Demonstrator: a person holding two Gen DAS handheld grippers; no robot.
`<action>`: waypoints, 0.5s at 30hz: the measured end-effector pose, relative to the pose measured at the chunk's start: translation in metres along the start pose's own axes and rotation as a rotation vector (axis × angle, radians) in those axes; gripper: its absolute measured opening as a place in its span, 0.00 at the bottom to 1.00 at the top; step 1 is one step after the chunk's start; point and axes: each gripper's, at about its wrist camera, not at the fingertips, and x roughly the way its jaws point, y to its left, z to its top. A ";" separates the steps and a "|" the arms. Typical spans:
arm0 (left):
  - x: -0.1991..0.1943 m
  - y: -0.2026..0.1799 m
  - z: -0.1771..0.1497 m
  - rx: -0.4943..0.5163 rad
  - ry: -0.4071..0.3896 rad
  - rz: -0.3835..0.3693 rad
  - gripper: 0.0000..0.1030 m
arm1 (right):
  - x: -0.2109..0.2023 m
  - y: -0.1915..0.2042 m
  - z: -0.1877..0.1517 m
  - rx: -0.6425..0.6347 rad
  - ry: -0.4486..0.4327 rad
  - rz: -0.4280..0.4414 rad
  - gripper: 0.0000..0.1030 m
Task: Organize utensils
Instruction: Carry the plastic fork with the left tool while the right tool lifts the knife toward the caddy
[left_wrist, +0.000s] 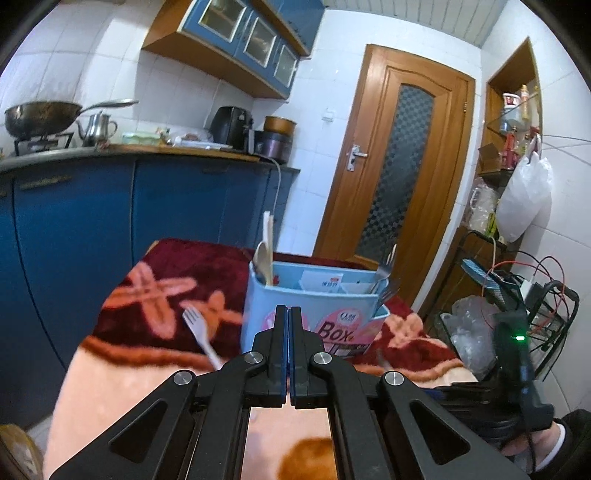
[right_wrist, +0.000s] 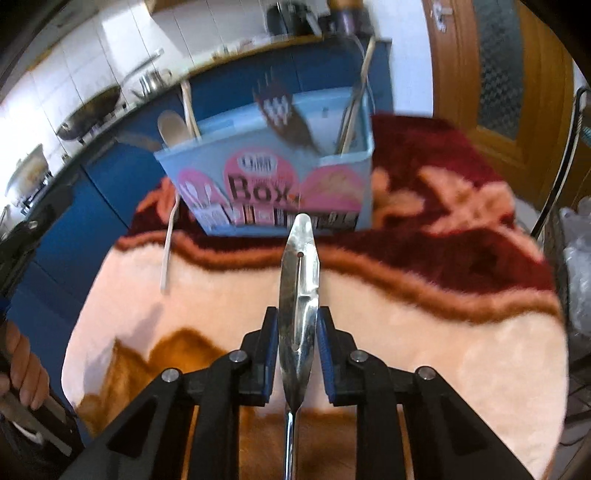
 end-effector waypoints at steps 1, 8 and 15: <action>-0.001 -0.001 0.001 0.006 -0.001 -0.001 0.00 | -0.007 0.000 -0.001 -0.004 -0.028 -0.001 0.22; 0.009 0.022 0.013 -0.006 0.094 0.061 0.00 | -0.034 -0.005 0.004 0.008 -0.140 0.038 0.22; 0.047 0.061 0.012 -0.077 0.247 0.098 0.08 | -0.046 -0.009 0.009 0.043 -0.217 0.054 0.22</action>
